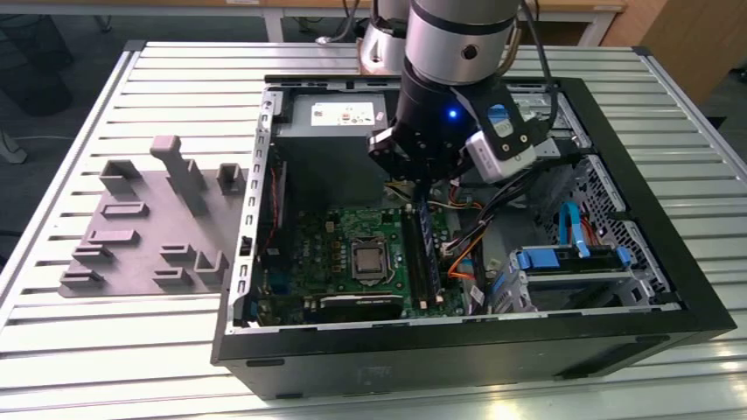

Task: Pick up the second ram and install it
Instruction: 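Insert the second ram into the second slot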

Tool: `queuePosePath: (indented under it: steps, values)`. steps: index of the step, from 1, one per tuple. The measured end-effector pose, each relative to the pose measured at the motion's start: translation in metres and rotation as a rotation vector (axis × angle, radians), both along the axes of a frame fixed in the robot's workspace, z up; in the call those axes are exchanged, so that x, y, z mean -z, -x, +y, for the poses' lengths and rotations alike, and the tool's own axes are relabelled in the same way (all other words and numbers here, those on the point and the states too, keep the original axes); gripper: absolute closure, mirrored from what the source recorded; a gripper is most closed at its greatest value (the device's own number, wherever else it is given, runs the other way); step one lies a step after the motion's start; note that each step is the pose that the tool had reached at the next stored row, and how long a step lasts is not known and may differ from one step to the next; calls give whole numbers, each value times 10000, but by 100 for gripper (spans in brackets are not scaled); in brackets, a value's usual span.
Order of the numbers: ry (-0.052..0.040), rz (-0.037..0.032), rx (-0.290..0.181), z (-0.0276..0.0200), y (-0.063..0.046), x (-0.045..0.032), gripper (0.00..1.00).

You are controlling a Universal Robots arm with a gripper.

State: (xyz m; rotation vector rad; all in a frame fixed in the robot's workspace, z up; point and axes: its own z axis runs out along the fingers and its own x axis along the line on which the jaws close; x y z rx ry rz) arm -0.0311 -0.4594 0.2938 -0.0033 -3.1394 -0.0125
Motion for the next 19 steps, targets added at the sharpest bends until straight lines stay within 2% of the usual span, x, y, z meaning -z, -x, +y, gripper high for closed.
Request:
queuePosePath:
  steps: [6, 11, 19]
  values:
    - [0, 8, 57, 0, -1, 105, 86]
    - [0, 9, 297, 0, -2, 153, 86]
    - [0, 11, 316, 0, -5, 230, 86]
